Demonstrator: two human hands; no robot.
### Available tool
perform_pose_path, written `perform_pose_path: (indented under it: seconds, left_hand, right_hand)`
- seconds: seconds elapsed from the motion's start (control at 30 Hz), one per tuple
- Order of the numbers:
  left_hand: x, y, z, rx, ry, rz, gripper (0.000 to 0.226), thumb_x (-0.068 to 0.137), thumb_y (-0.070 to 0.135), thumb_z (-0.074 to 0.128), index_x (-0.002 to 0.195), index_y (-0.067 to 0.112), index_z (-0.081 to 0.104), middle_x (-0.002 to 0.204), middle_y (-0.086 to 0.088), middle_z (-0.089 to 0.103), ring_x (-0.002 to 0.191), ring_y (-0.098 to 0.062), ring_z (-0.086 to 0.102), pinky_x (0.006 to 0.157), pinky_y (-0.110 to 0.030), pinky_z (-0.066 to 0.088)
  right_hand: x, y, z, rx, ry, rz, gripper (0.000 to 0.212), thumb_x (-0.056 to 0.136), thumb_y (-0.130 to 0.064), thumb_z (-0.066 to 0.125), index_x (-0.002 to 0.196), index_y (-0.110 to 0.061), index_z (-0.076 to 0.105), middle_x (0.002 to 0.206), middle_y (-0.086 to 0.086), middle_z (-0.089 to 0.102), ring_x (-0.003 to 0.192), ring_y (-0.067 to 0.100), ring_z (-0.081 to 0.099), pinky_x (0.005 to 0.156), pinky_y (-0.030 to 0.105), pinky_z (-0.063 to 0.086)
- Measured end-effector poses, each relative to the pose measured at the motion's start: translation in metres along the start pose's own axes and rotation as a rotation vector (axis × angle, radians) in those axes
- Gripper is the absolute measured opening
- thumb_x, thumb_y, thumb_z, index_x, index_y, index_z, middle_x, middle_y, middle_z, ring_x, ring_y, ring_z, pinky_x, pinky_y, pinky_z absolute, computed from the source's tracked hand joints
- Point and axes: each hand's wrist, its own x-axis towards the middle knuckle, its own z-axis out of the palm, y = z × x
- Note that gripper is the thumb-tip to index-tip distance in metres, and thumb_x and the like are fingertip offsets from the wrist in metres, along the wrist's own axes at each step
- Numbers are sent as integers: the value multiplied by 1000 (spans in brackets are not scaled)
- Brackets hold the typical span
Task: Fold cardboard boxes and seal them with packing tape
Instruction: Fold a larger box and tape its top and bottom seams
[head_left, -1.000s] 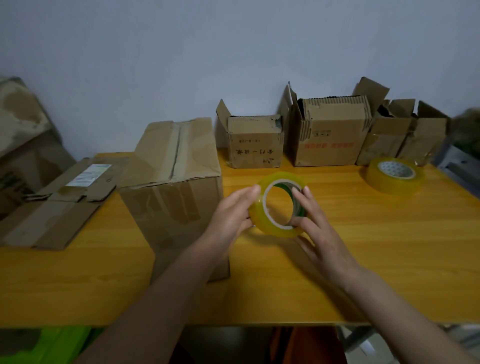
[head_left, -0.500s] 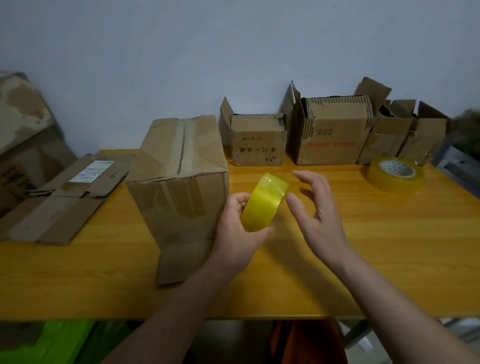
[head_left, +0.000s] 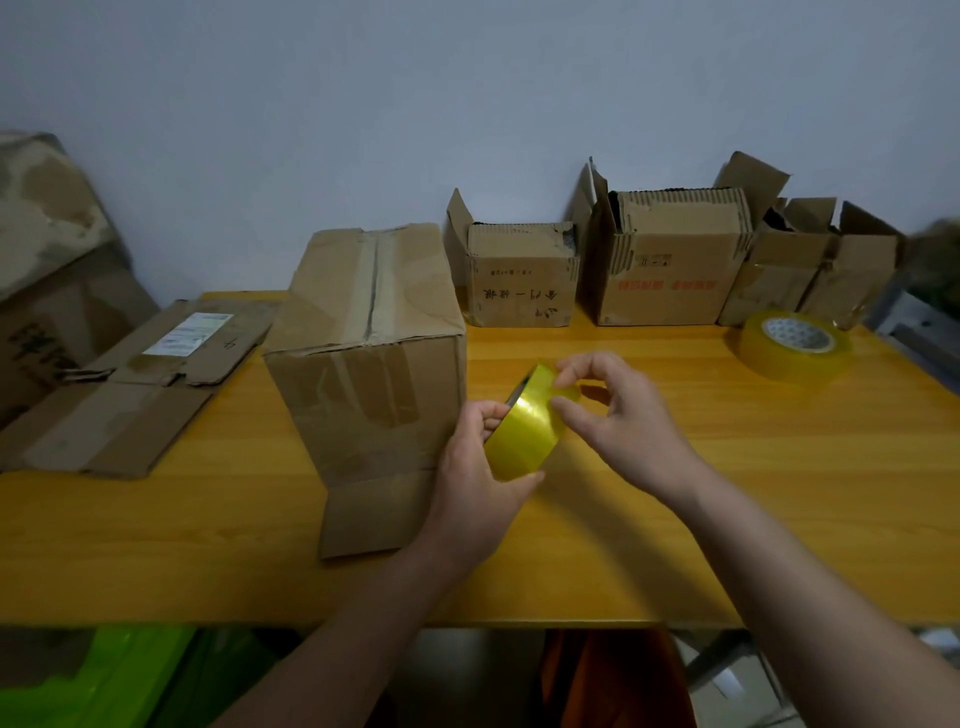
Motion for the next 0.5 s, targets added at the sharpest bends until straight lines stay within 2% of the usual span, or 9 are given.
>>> perform_pose_path:
  seconds: [0.13, 0.23, 0.3, 0.43, 0.5]
  left_hand:
    - [-1, -3, 1, 8, -4, -18, 60, 68, 7, 85, 99, 37, 43, 104, 11, 55, 98, -5, 56, 71, -10, 45]
    - [-2, -6, 2, -9, -14, -46, 61, 67, 7, 86, 99, 36, 44, 104, 9, 57, 96, -7, 58, 70, -12, 47]
    - [-2, -7, 4, -18, -33, -73, 62, 65, 9, 88, 101, 35, 44, 105, 7, 58, 96, -7, 59, 70, -14, 48]
    - [-6, -8, 8, 29, -109, -145, 69, 58, 21, 92, 108, 31, 46, 105, 9, 59, 98, -8, 59, 78, -29, 54]
    - [-8, -7, 9, 45, -161, -167, 69, 58, 25, 92, 111, 29, 47, 102, 8, 60, 94, -10, 59, 74, -27, 51]
  right_hand:
    - [1, 2, -2, -30, -35, 8, 19, 89, -15, 63, 79, -29, 56, 111, -7, 56, 107, 7, 52, 85, 11, 40]
    - [0, 5, 0, -59, -27, 7, 21, 89, -15, 63, 78, -32, 55, 102, -8, 56, 100, 10, 53, 85, 24, 45]
    - [0, 6, 1, -99, -11, -1, 21, 90, -14, 62, 79, -30, 55, 93, -7, 56, 91, 12, 52, 79, 26, 44]
    - [-1, 5, 1, -147, -101, -16, 9, 93, -13, 57, 86, -18, 58, 88, -4, 57, 80, 6, 50, 68, 17, 40]
    - [-1, 4, -1, -172, -173, -34, 7, 94, -14, 56, 89, -17, 59, 88, -6, 57, 80, 4, 50, 68, 14, 39]
